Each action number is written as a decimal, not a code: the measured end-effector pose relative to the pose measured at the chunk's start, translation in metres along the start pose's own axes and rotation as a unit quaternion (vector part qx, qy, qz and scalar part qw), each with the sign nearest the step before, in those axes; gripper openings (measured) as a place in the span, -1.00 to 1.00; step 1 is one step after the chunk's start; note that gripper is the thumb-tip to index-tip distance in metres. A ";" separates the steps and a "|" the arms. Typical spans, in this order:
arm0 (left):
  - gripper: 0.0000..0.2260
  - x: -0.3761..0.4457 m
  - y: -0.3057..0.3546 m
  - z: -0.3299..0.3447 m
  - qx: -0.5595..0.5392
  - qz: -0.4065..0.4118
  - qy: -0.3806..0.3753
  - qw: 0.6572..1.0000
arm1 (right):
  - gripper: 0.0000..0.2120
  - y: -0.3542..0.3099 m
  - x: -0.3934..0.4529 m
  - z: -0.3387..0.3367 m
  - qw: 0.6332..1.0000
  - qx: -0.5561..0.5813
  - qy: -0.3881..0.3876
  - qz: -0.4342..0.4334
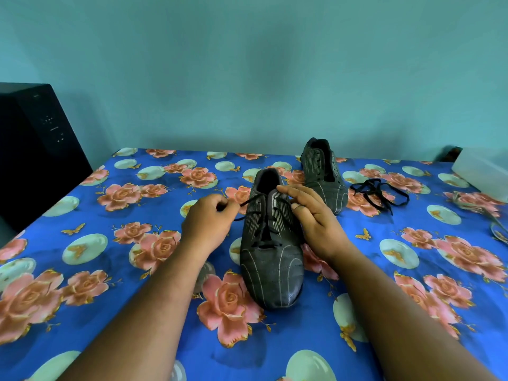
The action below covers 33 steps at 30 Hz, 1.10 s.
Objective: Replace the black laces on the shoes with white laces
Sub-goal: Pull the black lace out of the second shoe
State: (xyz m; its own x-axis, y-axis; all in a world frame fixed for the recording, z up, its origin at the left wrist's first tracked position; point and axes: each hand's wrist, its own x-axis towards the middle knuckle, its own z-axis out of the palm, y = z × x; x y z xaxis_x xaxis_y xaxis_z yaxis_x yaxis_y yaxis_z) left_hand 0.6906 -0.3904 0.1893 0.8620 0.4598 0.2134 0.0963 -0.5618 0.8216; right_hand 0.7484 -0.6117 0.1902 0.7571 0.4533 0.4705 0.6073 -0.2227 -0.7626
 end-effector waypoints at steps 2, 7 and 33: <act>-0.89 -0.001 0.002 0.001 -0.048 0.016 -0.027 0.998 | -0.63 0.000 -0.001 0.001 1.000 -0.007 0.001 0.001; -0.78 -0.012 0.018 0.007 -0.089 0.213 -0.017 0.973 | -0.18 0.008 -0.003 0.002 0.994 -0.071 -0.065 -0.049; -0.82 -0.007 0.006 -0.006 0.293 0.011 0.005 0.956 | 0.05 0.012 -0.003 0.001 0.996 -0.009 -0.083 0.018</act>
State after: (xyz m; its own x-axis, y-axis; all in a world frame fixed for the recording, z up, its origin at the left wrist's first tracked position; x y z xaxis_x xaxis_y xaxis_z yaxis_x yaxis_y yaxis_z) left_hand 0.6818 -0.3928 0.1959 0.8625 0.4485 0.2343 0.3429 -0.8586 0.3812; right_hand 0.7528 -0.6151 0.1793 0.7296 0.5806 0.3614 0.5850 -0.2562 -0.7695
